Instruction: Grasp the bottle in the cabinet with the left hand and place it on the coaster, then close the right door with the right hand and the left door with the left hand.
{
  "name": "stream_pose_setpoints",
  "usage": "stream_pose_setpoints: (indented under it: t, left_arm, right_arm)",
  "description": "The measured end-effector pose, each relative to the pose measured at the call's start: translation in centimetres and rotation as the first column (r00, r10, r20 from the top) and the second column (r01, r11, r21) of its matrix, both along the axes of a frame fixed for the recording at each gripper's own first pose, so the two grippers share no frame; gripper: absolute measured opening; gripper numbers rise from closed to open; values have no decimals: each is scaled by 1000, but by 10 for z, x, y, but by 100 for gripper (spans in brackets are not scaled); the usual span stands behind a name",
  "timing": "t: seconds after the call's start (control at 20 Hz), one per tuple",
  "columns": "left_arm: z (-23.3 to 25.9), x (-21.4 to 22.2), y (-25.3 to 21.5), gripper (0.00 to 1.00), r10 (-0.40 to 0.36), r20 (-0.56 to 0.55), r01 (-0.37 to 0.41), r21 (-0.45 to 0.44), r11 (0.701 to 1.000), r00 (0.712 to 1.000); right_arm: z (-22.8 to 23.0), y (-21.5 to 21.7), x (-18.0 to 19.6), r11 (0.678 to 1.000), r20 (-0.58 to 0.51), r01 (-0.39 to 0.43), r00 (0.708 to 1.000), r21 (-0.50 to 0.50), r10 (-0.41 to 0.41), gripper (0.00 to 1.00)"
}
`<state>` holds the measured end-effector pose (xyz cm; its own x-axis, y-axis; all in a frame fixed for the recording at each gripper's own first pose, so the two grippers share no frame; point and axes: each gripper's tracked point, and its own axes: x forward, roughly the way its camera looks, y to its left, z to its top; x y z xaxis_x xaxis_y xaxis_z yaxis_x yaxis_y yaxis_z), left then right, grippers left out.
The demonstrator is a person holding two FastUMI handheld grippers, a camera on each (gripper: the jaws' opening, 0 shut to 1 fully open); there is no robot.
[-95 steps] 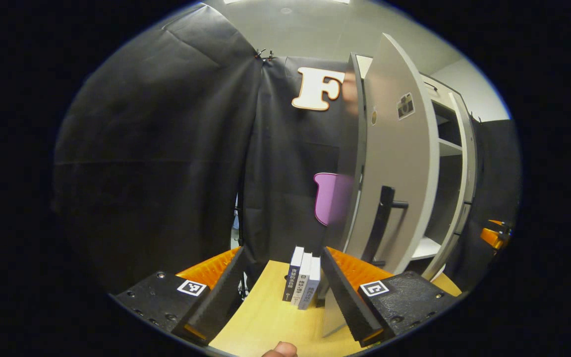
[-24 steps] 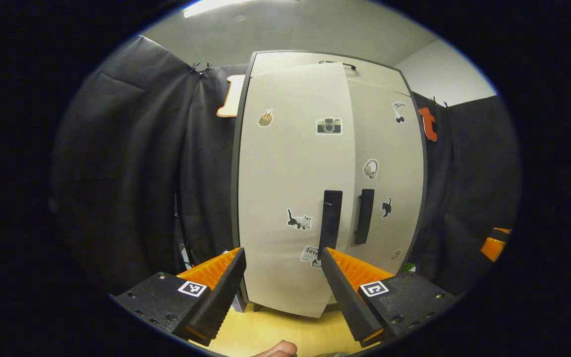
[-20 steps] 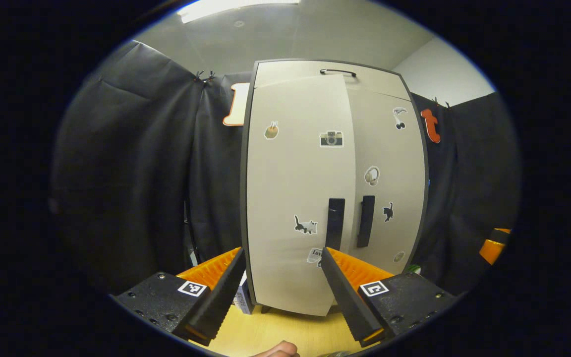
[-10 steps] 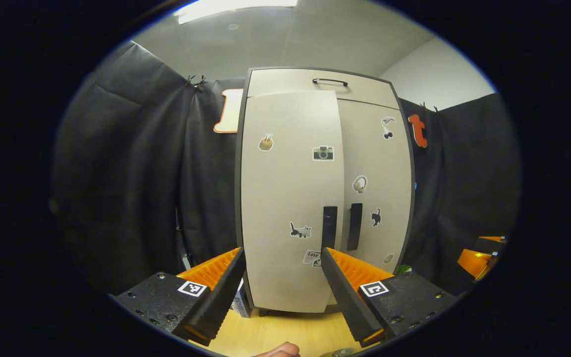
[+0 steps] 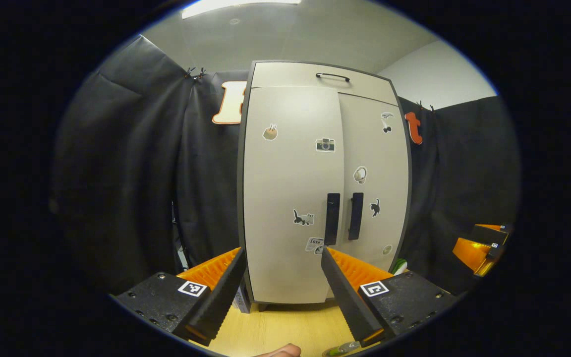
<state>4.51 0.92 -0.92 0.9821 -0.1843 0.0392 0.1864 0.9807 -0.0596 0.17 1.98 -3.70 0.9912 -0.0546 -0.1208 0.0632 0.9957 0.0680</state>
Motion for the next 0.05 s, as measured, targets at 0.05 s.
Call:
stream_pose_setpoints:
  t: [0.05]
  left_arm:
    - [0,0,5,97,0,1,0,-5,1000,1000]
  right_arm:
    - [0,3,-1,1000,0,5,1000,-2,-5,96]
